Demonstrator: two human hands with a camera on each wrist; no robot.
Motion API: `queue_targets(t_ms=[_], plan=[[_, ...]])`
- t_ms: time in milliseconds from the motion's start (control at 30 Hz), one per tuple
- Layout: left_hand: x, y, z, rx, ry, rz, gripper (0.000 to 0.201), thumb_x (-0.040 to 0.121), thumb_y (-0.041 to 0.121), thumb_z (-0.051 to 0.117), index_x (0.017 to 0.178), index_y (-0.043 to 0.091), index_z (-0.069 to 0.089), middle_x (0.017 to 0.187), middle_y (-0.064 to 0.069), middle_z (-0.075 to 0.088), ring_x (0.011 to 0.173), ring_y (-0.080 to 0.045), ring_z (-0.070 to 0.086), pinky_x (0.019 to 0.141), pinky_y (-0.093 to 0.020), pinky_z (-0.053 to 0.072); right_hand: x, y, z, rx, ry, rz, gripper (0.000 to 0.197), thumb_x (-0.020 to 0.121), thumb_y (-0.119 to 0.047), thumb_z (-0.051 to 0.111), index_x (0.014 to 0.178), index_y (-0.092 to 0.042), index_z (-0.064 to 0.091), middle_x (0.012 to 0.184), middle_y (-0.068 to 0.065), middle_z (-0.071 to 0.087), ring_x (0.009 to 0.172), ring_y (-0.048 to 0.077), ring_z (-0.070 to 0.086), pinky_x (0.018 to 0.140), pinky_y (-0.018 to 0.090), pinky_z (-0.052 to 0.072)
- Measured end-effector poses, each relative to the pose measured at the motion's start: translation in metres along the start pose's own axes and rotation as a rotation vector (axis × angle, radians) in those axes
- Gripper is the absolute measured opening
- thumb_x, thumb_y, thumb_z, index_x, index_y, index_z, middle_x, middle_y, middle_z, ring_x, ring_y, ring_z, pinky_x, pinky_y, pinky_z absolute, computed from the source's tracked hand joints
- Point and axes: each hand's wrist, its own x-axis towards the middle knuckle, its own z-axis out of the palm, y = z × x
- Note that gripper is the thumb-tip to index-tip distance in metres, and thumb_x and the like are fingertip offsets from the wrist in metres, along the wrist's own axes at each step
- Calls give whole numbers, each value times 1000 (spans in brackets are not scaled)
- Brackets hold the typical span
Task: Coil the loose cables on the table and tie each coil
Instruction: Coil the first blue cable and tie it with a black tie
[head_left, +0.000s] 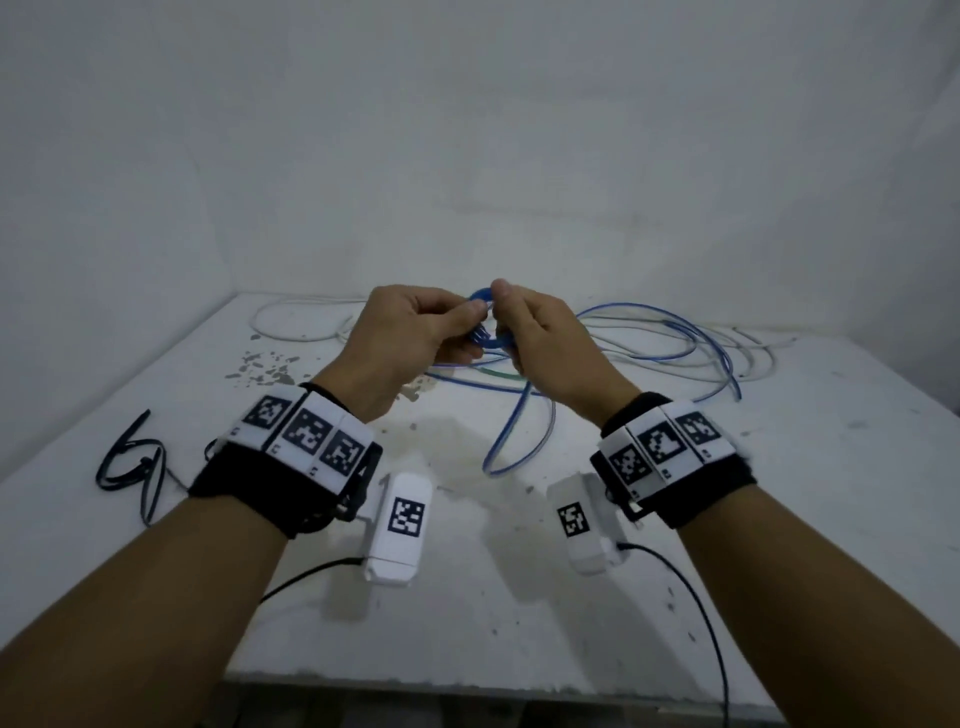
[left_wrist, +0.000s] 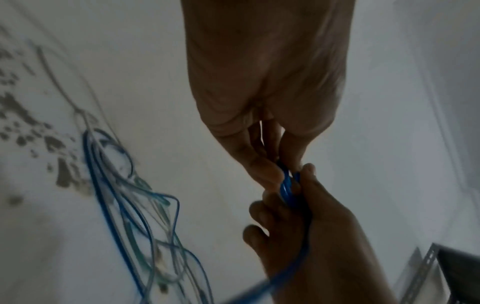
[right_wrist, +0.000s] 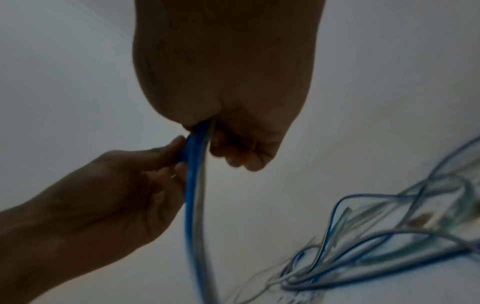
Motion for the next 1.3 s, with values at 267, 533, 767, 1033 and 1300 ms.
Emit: queue_targets(t_ms=[267,533,767,1033,1300], plan=[[-8,-10,26,-288,74,-12,14,94,12,63,91,3,73,76,-4,74,68,-14,68,63,-21,55,-14,-7,40,332,431,68,39,108,-32,32,77,-12,47,65,-6,44,62,10,42,62,26,38],[2,1,7,-76,39,8,12,91,13,67,96,5,74,80,-7,71,63,-15,60,59,-21,53,-3,3,10,136,132,-1,47,107,-35,37,75,-6,55,57,-8,40,53,9,36,56,30,32],[-6,-7,22,-348,25,-66,18,96,16,60,100,2,71,84,-7,73,70,-15,65,63,-22,55,-10,-2,25,326,265,6,44,108,-31,34,88,-3,60,70,3,60,64,17,56,62,33,46],[-3,-7,7,-131,6,-6,16,92,15,66,97,2,74,84,-9,75,65,-13,67,63,-19,55,-15,3,11,286,120,55,45,107,-38,38,78,-7,53,62,1,48,59,17,44,57,35,38],[-11,-18,7,-24,-20,-60,14,94,18,65,89,9,74,79,-5,73,62,-13,62,53,-21,51,-16,4,5,71,-37,102,47,107,-38,33,79,-11,59,69,-3,53,63,10,48,64,37,45]])
